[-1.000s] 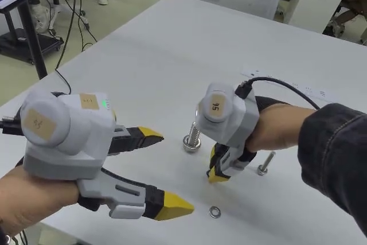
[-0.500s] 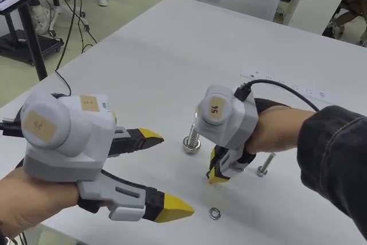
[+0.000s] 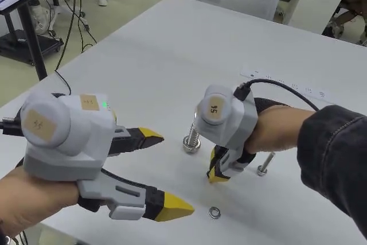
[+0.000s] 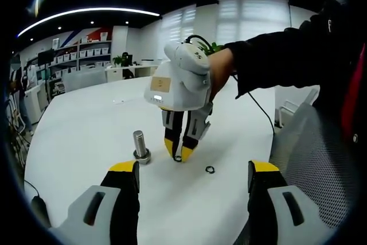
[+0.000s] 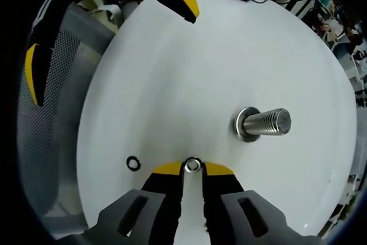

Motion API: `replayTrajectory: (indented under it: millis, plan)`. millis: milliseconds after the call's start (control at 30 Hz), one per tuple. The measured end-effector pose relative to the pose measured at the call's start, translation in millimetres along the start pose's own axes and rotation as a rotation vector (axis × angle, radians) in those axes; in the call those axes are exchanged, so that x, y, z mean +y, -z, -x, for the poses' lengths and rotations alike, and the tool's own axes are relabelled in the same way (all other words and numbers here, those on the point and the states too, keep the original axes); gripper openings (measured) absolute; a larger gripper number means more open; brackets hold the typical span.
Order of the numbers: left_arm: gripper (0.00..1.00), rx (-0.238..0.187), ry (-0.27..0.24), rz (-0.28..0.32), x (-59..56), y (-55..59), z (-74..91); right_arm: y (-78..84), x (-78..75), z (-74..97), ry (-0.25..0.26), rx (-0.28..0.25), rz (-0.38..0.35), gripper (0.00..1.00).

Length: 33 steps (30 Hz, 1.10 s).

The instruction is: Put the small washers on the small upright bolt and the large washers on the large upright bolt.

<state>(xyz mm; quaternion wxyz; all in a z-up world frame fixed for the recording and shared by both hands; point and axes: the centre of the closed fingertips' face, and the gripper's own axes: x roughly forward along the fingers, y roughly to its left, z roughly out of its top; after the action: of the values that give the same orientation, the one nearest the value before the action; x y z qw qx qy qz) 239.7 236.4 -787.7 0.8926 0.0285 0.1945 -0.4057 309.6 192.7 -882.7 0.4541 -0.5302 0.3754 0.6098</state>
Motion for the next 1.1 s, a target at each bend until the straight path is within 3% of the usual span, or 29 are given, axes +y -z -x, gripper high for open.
replayTrajectory:
  millis: [533, 1100]
  plan:
    - [0.77, 0.002, 0.013, -0.009, -1.6, -1.1, -4.2, 11.1, -4.1, 34.9, 0.039, -0.022, -0.037, 0.14]
    - [0.77, 0.004, 0.032, -0.018, -3.6, -2.2, -7.8, 38.4, -3.9, 75.0, 0.086, -0.009, -0.084, 0.14]
